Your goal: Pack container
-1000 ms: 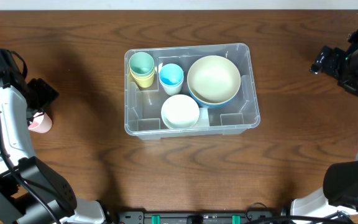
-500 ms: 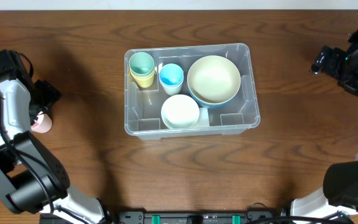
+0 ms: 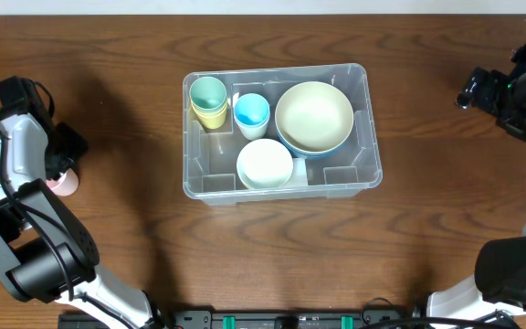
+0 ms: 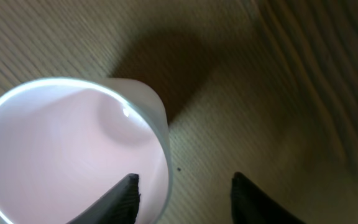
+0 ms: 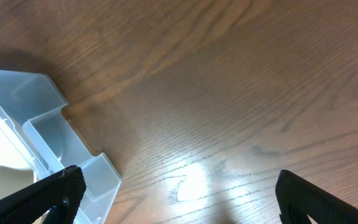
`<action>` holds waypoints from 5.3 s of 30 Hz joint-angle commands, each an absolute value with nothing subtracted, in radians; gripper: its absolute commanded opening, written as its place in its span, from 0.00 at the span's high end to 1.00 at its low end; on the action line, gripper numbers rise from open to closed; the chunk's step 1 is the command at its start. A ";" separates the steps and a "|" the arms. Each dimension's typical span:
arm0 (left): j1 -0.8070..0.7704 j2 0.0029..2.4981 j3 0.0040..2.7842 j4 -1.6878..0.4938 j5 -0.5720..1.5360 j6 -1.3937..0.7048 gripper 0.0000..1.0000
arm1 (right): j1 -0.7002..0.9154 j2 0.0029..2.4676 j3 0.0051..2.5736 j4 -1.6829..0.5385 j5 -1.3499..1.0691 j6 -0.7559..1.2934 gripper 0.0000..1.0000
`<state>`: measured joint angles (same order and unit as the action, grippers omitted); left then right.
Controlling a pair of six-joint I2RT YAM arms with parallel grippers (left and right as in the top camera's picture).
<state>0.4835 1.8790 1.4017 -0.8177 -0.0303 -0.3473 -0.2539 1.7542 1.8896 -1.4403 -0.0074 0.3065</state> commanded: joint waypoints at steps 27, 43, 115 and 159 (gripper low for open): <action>0.218 1.492 1.465 -0.830 0.189 -0.187 0.94 | -0.255 1.748 1.902 -1.441 -0.008 0.318 0.01; -0.329 1.350 1.464 -0.679 0.158 0.057 0.94 | -0.255 1.748 1.902 -1.441 -0.008 0.317 0.01; 0.181 1.359 1.476 -0.887 0.093 -0.114 0.02 | -0.255 1.748 1.902 -1.441 -0.008 0.318 0.01; 0.170 1.110 1.437 -0.905 -0.015 -0.110 0.02 | -0.255 1.748 1.902 -1.441 -0.008 0.318 0.01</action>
